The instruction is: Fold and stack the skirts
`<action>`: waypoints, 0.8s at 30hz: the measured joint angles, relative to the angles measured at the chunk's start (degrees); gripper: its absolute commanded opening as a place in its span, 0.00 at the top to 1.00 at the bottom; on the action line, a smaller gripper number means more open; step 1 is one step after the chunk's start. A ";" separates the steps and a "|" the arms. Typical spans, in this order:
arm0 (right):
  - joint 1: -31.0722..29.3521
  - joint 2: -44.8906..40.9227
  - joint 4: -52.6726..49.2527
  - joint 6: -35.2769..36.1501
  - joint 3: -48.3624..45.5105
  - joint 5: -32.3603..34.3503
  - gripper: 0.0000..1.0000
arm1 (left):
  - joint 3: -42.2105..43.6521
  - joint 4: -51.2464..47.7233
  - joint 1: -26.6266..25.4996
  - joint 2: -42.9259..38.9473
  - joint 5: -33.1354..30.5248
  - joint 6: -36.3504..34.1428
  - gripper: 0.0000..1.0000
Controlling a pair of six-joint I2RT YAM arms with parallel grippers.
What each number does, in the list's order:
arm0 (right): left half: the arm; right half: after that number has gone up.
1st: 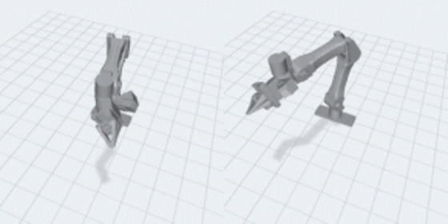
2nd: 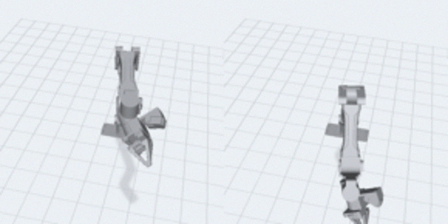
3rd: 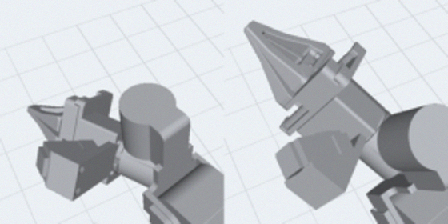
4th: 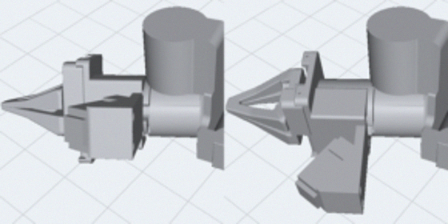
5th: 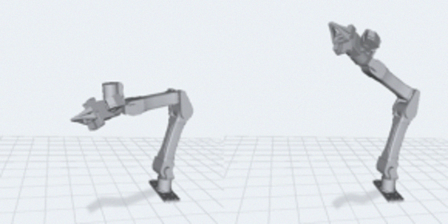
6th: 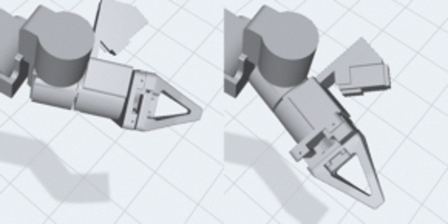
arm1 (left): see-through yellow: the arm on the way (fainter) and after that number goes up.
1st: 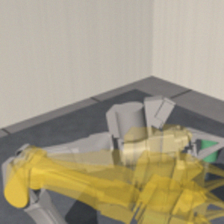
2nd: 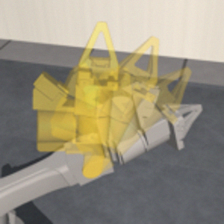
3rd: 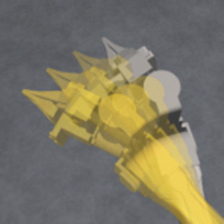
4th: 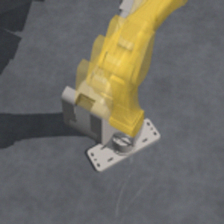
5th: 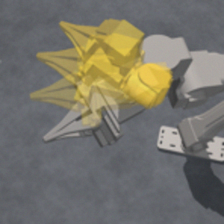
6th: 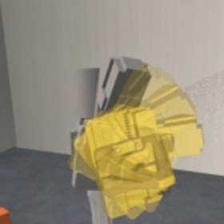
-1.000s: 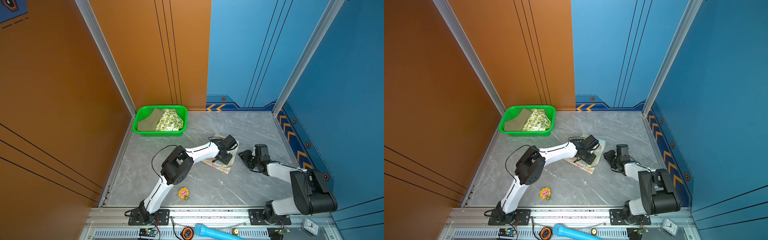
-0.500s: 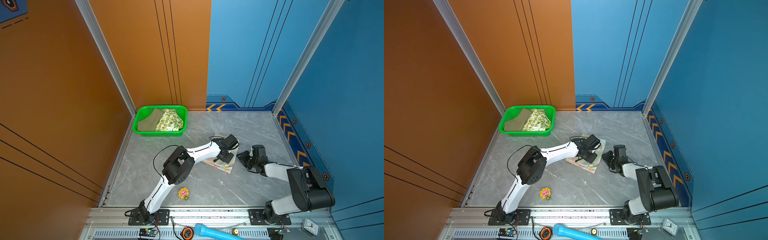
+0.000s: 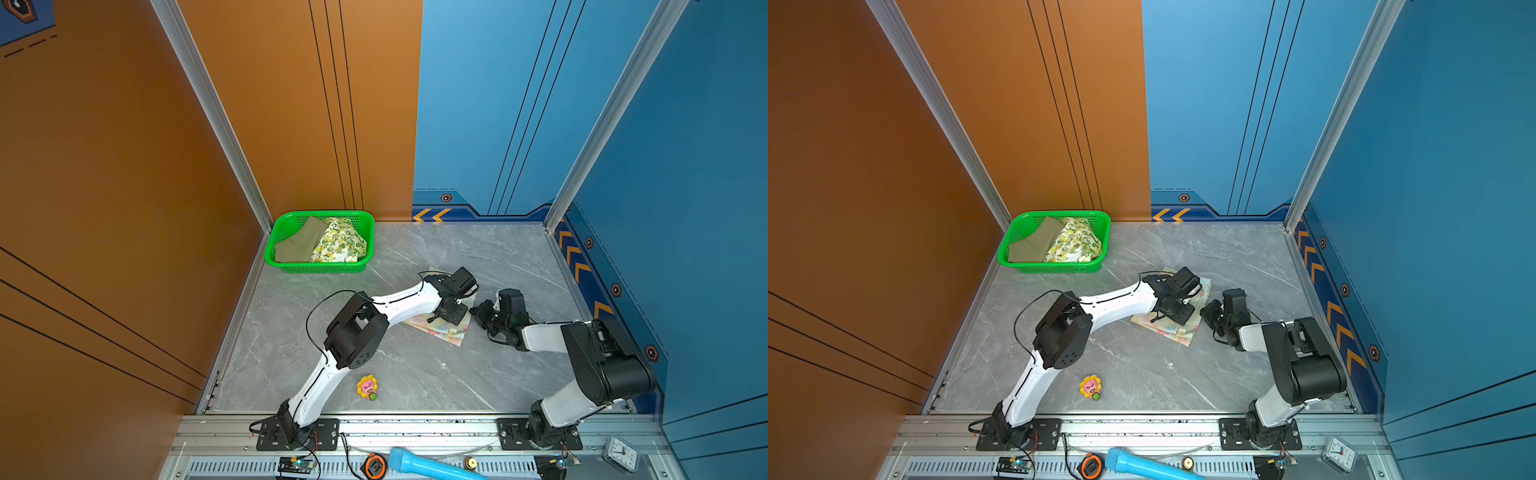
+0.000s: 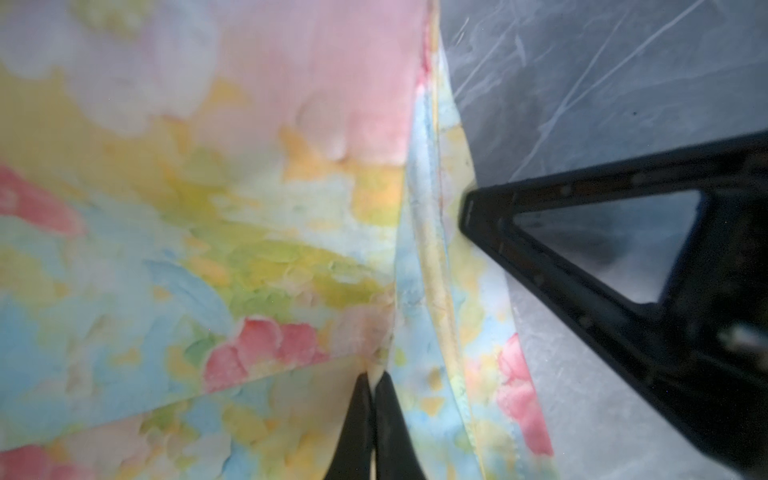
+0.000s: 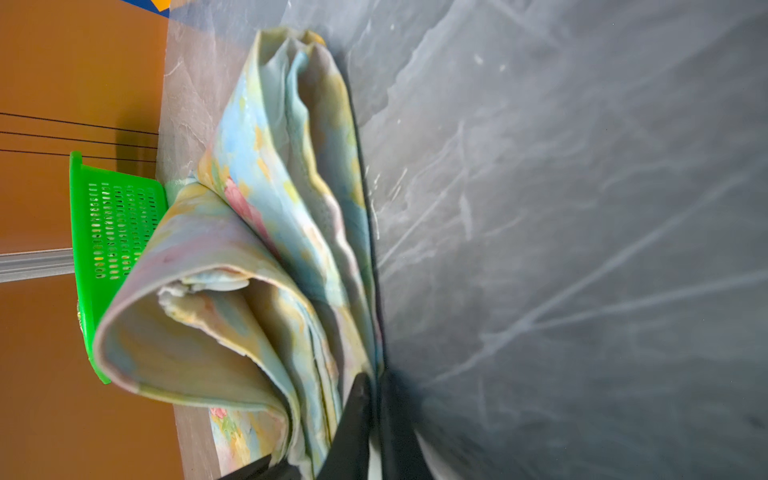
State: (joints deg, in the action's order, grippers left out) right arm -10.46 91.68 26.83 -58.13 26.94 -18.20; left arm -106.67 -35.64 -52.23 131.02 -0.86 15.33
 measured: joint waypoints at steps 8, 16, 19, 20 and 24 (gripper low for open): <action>-0.94 2.34 4.76 -1.66 -0.02 0.02 1.00 | -0.02 -0.22 0.81 -2.08 1.31 1.64 1.00; -2.05 3.82 7.96 -3.10 -0.20 0.37 1.00 | -0.61 -0.20 0.85 -5.03 2.64 3.39 1.00; -2.29 4.00 8.59 -3.50 -0.37 0.44 1.00 | -0.76 -0.20 0.85 -5.03 3.30 4.02 1.00; -2.32 4.09 8.83 -3.54 -0.46 0.44 1.00 | -0.76 -0.22 0.85 -5.03 3.50 4.15 1.00; -2.36 4.26 9.86 -3.89 -0.85 0.44 1.00 | -0.76 -0.20 0.85 -5.01 4.42 4.94 1.00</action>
State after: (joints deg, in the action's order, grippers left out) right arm -12.82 95.94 36.69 -62.02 26.09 -17.76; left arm -107.44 -35.83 -51.37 126.02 3.55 20.27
